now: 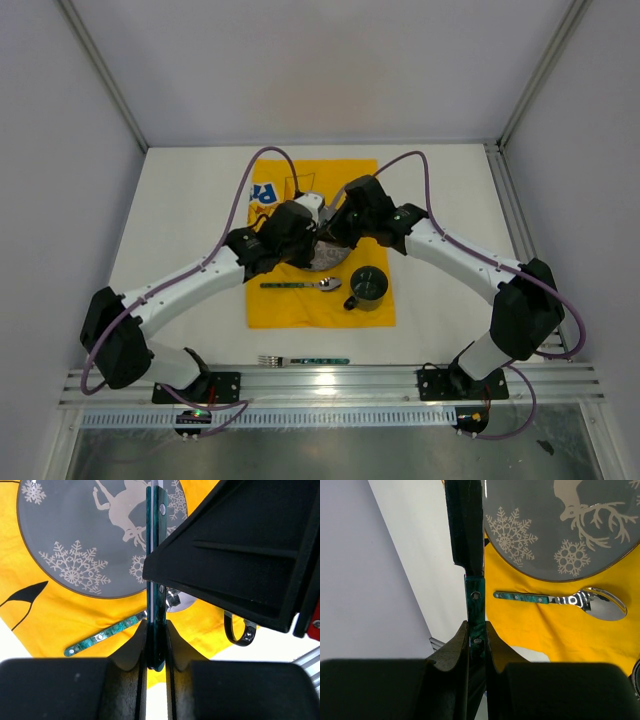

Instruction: Set the dinner table for one person

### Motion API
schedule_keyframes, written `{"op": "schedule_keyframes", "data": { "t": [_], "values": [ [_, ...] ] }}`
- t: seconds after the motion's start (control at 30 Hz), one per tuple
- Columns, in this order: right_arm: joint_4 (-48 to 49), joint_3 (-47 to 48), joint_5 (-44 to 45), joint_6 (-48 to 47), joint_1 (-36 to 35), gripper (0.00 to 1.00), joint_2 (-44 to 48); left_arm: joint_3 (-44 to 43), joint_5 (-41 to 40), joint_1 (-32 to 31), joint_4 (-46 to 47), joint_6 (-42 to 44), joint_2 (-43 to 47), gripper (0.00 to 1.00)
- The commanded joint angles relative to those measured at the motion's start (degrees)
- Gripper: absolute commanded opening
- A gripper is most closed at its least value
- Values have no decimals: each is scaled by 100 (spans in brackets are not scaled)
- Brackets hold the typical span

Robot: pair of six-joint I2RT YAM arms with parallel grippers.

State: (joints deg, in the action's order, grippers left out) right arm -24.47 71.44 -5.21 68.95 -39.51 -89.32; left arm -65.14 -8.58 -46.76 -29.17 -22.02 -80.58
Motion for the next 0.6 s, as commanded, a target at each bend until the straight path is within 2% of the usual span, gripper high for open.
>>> {"op": "schedule_keyframes", "data": {
  "t": [0.0, 0.4, 0.5, 0.53, 0.57],
  "values": [
    [206, 63, -76, 13, -4, 3, 37, -183, 84, -17, 78, 93, -107, 0],
    [223, 36, -164, -48, 4, 3, -15, -262, 330, -26, -89, 207, -169, 0],
    [100, 81, -199, -57, 4, 9, -85, -271, 330, -17, -124, 224, -160, 0],
    [74, 81, -217, -48, -4, 16, -103, -271, 322, -17, -124, 216, -160, 0],
    [65, 81, -226, -57, -4, 18, -112, -262, 322, -17, -124, 216, -160, 0]
  ]
}}
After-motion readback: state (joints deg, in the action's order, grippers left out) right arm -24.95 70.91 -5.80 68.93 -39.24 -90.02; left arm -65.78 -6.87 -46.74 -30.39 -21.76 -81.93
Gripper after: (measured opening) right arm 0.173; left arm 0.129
